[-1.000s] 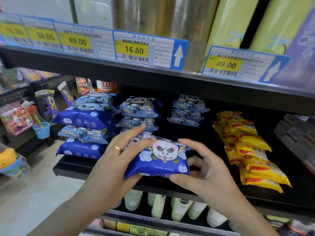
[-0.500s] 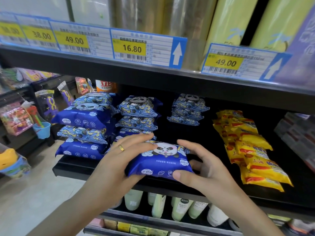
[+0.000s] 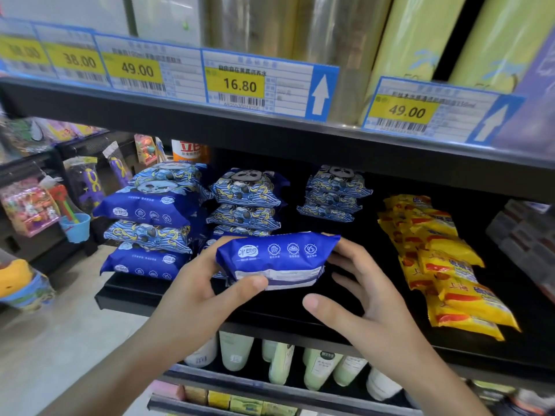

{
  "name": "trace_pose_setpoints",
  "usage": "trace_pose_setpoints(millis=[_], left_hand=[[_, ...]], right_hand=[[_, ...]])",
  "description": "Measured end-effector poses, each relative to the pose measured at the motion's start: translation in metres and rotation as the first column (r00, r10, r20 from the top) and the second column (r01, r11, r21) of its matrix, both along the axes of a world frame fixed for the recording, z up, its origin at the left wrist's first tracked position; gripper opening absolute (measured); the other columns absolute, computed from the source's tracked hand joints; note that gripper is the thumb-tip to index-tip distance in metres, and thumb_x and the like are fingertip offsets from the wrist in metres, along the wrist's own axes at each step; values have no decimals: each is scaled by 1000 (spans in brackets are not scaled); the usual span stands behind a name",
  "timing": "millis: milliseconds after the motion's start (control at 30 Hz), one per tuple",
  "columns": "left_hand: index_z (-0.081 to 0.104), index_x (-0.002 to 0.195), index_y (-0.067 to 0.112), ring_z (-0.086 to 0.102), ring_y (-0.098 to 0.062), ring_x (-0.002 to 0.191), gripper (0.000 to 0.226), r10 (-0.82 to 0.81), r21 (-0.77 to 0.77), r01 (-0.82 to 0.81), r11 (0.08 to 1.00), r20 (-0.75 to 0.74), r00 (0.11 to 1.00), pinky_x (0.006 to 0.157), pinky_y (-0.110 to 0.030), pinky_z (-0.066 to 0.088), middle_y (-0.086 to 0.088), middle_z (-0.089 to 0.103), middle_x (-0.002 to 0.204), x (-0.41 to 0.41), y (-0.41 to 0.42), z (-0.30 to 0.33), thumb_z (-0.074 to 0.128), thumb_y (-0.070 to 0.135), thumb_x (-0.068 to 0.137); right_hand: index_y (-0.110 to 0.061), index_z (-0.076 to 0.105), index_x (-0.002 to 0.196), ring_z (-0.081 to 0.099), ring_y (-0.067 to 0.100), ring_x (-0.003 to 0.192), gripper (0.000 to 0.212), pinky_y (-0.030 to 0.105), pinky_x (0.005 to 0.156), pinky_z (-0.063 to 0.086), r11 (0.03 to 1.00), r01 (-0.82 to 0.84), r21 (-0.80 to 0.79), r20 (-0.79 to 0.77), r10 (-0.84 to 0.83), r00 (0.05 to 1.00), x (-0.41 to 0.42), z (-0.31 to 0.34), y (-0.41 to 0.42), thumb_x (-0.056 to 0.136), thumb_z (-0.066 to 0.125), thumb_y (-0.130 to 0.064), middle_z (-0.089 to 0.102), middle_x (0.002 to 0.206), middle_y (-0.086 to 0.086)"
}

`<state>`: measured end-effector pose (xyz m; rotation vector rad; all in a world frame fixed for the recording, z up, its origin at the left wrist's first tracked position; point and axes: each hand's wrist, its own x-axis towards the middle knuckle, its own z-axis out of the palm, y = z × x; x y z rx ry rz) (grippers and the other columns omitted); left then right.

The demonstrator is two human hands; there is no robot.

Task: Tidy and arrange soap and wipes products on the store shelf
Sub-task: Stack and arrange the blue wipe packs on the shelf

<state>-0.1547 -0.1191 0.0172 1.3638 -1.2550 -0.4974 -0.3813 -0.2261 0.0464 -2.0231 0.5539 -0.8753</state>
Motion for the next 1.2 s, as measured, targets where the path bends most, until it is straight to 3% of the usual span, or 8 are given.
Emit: trace_pose_setpoints(millis=[367,433,533,667,800,900,1100,1200], left_hand=[[69,120,42,69,-13,121,39,-94,78,112,991,-205,974,106,-45,50,9,74,128,-6,3,7,72,58,86],[70,120,40,70,-14,119,35,-102,74,123,990,-238,966,102,-36,56,8,75,127,-8,3,9,71,54,88],[72,121,36,72,-13,116,27,-105,68,129,989,-281,954,94,-16,54,7,76,125,-9,3,13,71,45,96],[74,118,36,74,-11,112,33,-105,99,139,985,-296,949,89,-12,53,8,78,120,-10,4,17,67,52,91],[76,107,44,77,-9,101,27,-83,138,133,981,-321,943,79,-8,52,8,81,109,-12,5,21,67,62,88],[77,104,43,77,-7,99,31,-62,180,120,976,-300,952,76,-8,52,9,81,106,-12,5,24,62,67,90],[77,103,49,75,-2,101,44,48,275,36,961,-293,955,95,-29,47,16,80,104,-9,4,25,58,83,83],[75,114,30,73,-21,112,36,225,270,-123,955,-389,893,98,-44,52,10,81,96,-3,-5,22,49,54,105]], right_hand=[[-44,19,160,30,14,153,105,39,116,38,910,149,-386,32,-148,989,3,-3,5,78,84,-43,19,167,-12],[-43,21,161,19,14,156,104,30,118,32,864,140,-484,-5,-163,987,3,-2,7,78,83,-44,12,170,-10],[-41,28,159,14,22,158,98,41,116,29,774,78,-628,-99,-178,979,3,0,8,79,85,-43,9,171,-6],[-38,36,155,11,24,159,90,43,117,25,690,3,-724,-178,-191,965,6,-3,7,79,84,-38,11,171,-8],[-43,35,153,24,18,154,81,35,114,38,719,-5,-695,-192,-179,965,3,-4,6,84,78,-35,20,164,-16],[-50,39,148,42,8,139,75,24,92,57,804,-18,-595,-200,-127,972,2,-5,7,86,78,-33,24,153,-22],[-46,50,143,49,16,134,73,18,91,55,911,-14,-411,-101,-30,994,4,-9,3,86,83,-17,37,146,-17],[-46,52,142,49,18,134,72,13,89,54,954,-31,-297,-69,11,998,2,-8,0,85,84,-17,41,144,-16]])
